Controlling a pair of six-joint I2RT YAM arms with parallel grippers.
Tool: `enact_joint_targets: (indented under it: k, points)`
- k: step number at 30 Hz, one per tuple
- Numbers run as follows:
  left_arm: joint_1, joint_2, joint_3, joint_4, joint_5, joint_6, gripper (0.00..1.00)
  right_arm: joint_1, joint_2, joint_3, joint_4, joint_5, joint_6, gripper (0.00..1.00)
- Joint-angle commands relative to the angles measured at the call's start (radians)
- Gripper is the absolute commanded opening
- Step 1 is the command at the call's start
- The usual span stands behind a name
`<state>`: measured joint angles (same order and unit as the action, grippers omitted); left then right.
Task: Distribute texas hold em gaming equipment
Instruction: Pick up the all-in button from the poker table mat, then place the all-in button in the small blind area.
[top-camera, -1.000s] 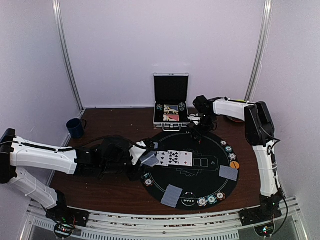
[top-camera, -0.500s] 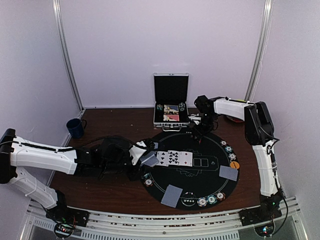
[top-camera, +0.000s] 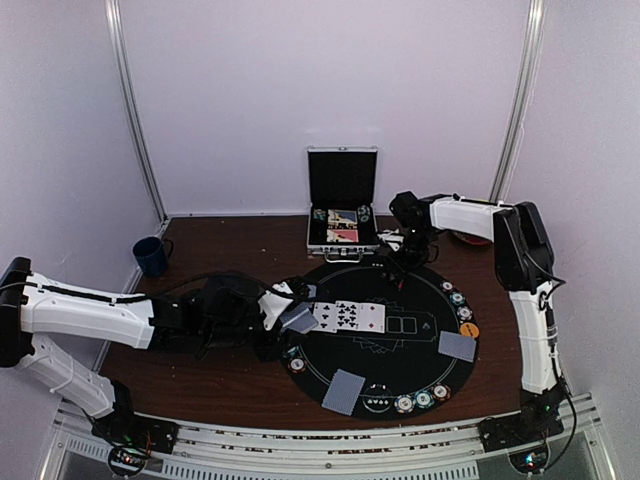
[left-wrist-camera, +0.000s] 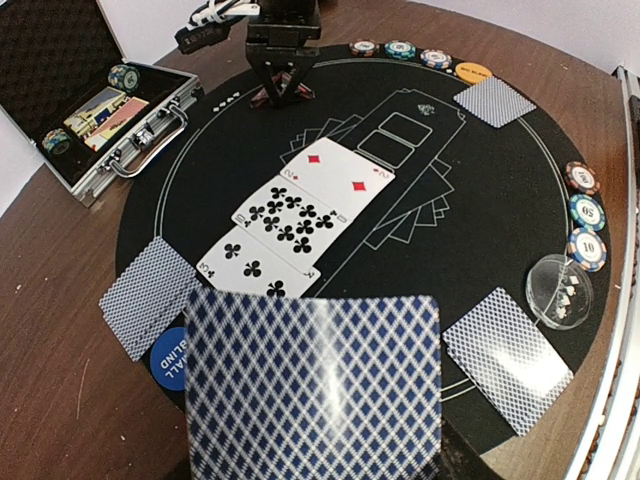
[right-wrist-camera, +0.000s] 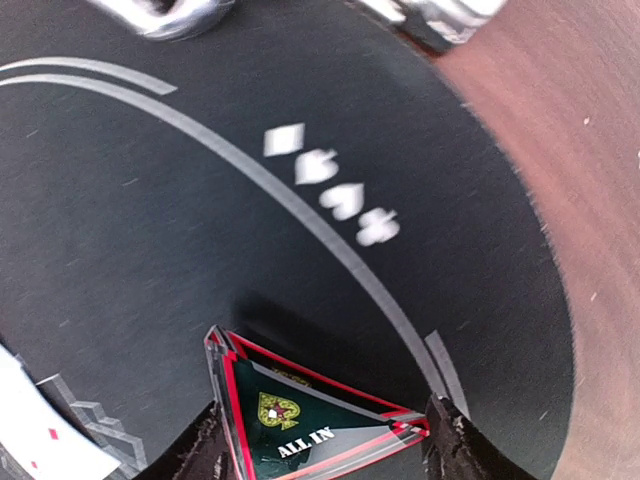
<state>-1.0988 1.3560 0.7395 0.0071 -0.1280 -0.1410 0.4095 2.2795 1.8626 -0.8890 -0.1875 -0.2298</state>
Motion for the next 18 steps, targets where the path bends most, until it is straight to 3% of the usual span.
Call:
enact_joint_targets:
  k: [1,7,18]
  points:
    - [-0.001,-0.001,0.006,0.058,-0.01,-0.003,0.53,0.076,-0.13,-0.046,0.007,-0.024,0.027,0.49]
    - [-0.001,-0.007,0.006,0.058,-0.007,-0.003,0.53,0.208,-0.156,-0.058,0.031,-0.035,0.058,0.49]
    - [-0.001,-0.019,0.003,0.056,-0.007,-0.004,0.53,0.381,-0.061,0.05,0.037,-0.087,0.096,0.48]
